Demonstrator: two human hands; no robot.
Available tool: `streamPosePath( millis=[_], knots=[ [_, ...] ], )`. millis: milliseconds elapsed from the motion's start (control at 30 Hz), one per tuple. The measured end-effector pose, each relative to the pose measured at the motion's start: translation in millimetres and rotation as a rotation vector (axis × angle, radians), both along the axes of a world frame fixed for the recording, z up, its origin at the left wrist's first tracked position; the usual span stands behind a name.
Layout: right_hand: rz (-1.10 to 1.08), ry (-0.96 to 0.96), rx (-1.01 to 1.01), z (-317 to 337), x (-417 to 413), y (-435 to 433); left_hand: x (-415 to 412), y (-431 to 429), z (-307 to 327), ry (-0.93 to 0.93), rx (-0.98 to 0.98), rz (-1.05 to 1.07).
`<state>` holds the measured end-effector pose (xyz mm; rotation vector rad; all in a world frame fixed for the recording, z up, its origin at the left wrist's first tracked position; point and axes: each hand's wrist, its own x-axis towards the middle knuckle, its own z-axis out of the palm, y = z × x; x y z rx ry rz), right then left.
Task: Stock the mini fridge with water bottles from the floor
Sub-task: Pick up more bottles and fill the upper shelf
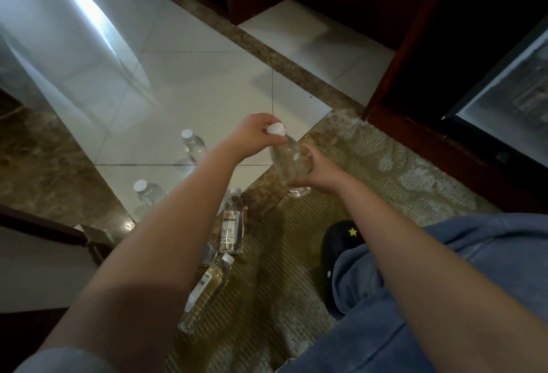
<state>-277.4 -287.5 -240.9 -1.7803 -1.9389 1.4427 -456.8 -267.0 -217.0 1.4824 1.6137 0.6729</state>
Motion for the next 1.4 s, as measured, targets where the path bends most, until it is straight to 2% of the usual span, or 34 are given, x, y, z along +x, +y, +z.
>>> streamPosePath(
  millis=[133, 300, 367, 467, 633, 900, 1067, 1233, 1400],
  knots=[
    [-0.076, 0.072, -0.045, -5.4, 9.7, -3.0, 18.0, 5.8, -4.2, -0.203, -0.102, -0.037],
    [-0.093, 0.065, -0.078, -20.3, 8.2, -8.9, 21.1, 5.4, -24.1, -0.252, -0.233, -0.02],
    [-0.081, 0.053, -0.075, -24.8, 3.6, -9.9, 16.9, 1.6, -34.6, -0.337, -0.277, 0.082],
    [-0.047, 0.044, -0.094, -27.1, -5.0, -7.6, 3.0, -3.7, -59.6, -0.423, -0.329, 0.376],
    [-0.002, 0.035, -0.101, -31.8, -18.8, 5.0, -23.7, -24.8, -123.5, -0.077, -0.444, 0.475],
    [0.016, -0.025, -0.145, -58.7, -21.0, 25.9, -42.9, -58.8, -203.6, 0.191, -0.697, 0.511],
    [0.012, -0.046, -0.17, -74.7, -27.4, 35.3, -41.2, -63.9, -235.7, 0.115, -0.757, 0.579],
    [0.002, -0.062, -0.164, -86.4, -27.5, 35.8, -40.3, -64.3, -253.8, 0.223, -0.741, 0.651],
    [0.005, -0.062, -0.173, -93.7, -15.2, 35.4, -34.3, -63.8, -247.6, 0.215, -0.721, 0.65]
  ],
)
